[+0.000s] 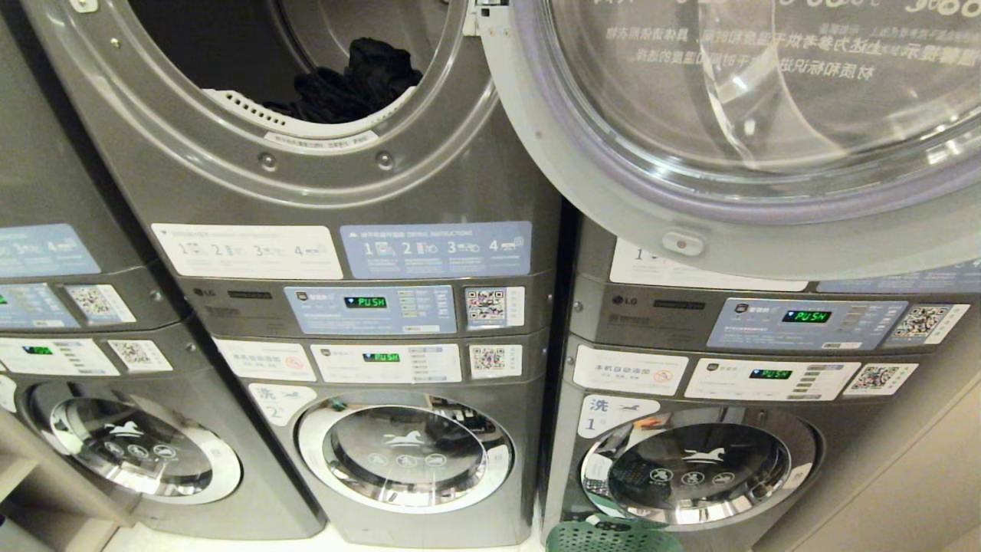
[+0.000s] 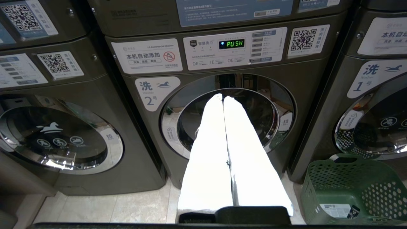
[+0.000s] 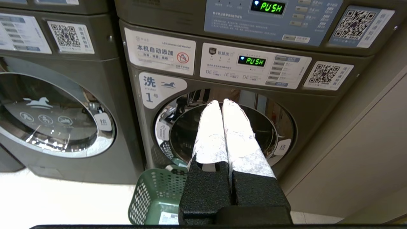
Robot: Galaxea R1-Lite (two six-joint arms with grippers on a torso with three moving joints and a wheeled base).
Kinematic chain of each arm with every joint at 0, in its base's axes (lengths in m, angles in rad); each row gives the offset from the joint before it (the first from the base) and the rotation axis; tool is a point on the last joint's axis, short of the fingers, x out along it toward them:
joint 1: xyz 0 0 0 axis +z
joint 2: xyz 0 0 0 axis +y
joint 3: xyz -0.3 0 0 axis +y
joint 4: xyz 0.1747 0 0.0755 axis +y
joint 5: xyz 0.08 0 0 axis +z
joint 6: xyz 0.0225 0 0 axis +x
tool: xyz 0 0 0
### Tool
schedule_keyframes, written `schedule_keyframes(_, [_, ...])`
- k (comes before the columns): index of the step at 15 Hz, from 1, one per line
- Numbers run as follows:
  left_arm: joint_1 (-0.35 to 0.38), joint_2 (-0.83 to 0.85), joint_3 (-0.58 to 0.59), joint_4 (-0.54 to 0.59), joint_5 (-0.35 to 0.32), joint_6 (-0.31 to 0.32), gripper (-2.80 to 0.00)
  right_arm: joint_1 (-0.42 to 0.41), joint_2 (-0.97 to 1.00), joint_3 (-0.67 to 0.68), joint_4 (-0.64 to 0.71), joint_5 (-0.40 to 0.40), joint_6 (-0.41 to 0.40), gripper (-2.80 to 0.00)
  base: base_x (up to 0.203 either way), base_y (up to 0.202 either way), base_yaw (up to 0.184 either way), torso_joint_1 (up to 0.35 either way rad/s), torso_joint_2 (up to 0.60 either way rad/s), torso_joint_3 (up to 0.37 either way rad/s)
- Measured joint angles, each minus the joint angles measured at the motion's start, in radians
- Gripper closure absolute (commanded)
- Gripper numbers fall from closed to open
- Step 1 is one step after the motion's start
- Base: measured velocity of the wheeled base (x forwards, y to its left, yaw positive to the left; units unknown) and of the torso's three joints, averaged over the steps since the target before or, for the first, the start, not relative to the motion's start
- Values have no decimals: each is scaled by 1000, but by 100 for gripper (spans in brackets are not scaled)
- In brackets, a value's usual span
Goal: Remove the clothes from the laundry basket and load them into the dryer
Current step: Close the dryer
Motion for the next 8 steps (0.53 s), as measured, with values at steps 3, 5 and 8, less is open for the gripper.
schedule_keyframes(3, [0,0,0,0,0,-2,0,0,0,0,0,0,0,0,0,0,0,5,3,199])
schedule_keyframes(5, [0,0,0,0,0,-3,0,0,0,0,0,0,0,0,0,0,0,1,2,203])
schedule_keyframes(8, [0,0,0,-1,1,-5,0,0,0,0,0,0,0,0,0,0,0,0,0,206])
